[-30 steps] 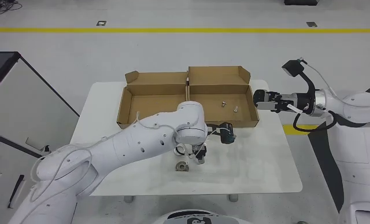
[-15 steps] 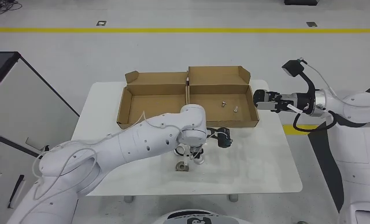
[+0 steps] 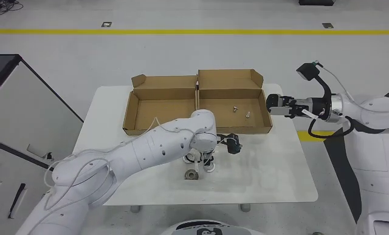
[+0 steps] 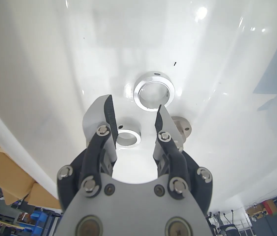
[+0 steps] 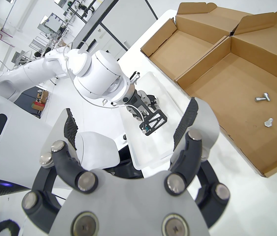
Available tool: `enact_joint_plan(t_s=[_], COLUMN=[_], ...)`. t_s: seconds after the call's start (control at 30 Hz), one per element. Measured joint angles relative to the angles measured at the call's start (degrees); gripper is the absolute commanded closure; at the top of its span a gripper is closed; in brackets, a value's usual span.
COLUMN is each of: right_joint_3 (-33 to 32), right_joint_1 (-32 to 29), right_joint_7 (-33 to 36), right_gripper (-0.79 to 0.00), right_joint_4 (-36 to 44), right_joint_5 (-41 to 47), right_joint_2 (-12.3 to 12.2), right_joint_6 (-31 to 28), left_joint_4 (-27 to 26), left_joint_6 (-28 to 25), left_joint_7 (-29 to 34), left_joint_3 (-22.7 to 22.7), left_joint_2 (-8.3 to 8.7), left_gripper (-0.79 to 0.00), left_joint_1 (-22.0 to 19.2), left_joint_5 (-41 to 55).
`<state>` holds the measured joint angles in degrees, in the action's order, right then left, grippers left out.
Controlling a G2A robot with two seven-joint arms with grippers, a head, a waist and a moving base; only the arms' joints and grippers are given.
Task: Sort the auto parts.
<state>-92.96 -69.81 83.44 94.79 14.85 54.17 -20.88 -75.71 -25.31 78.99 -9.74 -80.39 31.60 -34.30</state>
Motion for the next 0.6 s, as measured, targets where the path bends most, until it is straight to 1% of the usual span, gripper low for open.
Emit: enact_joint_plan(t_s=[0.07, 0.2, 0.4, 0.53, 0.6], right_joint_3=[0.0, 0.0, 0.0, 0.0, 0.0], right_joint_1=[0.0, 0.0, 0.0, 0.0, 0.0], right_joint_7=[0.0, 0.0, 0.0, 0.0, 0.0], right_gripper=[-0.785, -0.785, -0.785, -0.785, -0.785], right_joint_4=[0.0, 0.0, 0.0, 0.0, 0.0], right_joint_5=[0.0, 0.0, 0.0, 0.0, 0.0], right_joint_2=[0.0, 0.0, 0.0, 0.0, 0.0], right_joint_6=[0.0, 0.0, 0.0, 0.0, 0.0], left_joint_4=[0.92, 2.45, 3.21, 2.55, 2.31], left_joint_6=[-0.24, -0.75, -1.04, -1.01, -0.9], left_joint_7=[-0.24, -0.75, -1.05, -1.01, -0.9], left_joint_3=[0.0, 0.0, 0.0, 0.0, 0.0], left_joint_2=[-0.4, -1.27, -2.07, -2.22, -2.21], left_gripper=[-0.342, -0.326, -0.326, -0.36, -0.345], left_joint_1=[0.16, 0.53, 0.88, 1.07, 1.17], left_joint_5=[-0.09, -0.21, -0.49, -0.69, -0.9])
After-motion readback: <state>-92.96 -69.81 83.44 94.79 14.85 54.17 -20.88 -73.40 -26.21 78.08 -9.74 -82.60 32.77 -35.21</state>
